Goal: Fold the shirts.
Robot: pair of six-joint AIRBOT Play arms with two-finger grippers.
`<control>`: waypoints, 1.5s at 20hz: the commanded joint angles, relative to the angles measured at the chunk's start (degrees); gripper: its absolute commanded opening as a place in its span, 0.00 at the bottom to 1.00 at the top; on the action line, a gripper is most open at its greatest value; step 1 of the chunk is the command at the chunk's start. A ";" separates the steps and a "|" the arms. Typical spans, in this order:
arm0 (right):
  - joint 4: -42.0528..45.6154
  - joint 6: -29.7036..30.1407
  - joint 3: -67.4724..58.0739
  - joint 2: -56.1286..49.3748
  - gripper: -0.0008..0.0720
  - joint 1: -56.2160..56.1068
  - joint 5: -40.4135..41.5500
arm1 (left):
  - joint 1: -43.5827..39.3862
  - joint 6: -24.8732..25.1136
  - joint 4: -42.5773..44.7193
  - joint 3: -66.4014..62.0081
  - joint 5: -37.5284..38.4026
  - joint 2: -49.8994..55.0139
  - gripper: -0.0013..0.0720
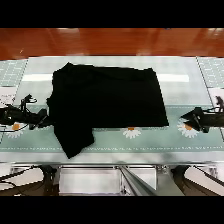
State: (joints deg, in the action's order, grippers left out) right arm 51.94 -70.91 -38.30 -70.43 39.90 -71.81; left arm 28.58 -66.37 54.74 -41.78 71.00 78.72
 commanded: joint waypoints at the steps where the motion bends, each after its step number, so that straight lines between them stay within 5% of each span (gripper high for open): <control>1: 0.42 0.55 -0.02 -6.21 0.57 -4.02 -3.06 | -0.15 -0.59 -1.22 -1.07 2.14 -0.44 0.05; 10: -13.49 3.04 -0.42 -12.94 0.55 -16.24 5.57 | -0.15 -0.96 -1.22 -1.07 1.90 -0.44 0.05; 12: -14.01 3.30 -1.88 -12.96 0.31 -19.32 7.15 | -0.15 -0.96 -1.22 -1.07 1.90 -0.44 0.05; 13: -13.92 5.70 -3.21 -12.94 0.05 -20.59 6.62 | -0.13 -0.92 -1.46 -1.11 2.10 -0.52 0.05; 18: -13.09 3.98 -15.26 -8.35 0.04 -21.86 0.02 | 3.04 0.46 -11.21 -6.99 2.95 -6.97 0.05; 23: -10.03 -1.70 -46.21 0.26 0.04 -21.75 0.24 | 3.17 3.28 -29.40 -23.45 -0.72 -20.35 0.05; 30: -0.92 -11.17 -80.13 9.51 0.04 -21.79 1.07 | 3.23 -0.44 -26.77 -51.54 -9.55 -33.18 0.05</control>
State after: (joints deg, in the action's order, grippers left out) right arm 45.84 -77.80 -107.28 -65.34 18.13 -70.85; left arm 31.77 -64.31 26.61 -83.05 65.32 50.33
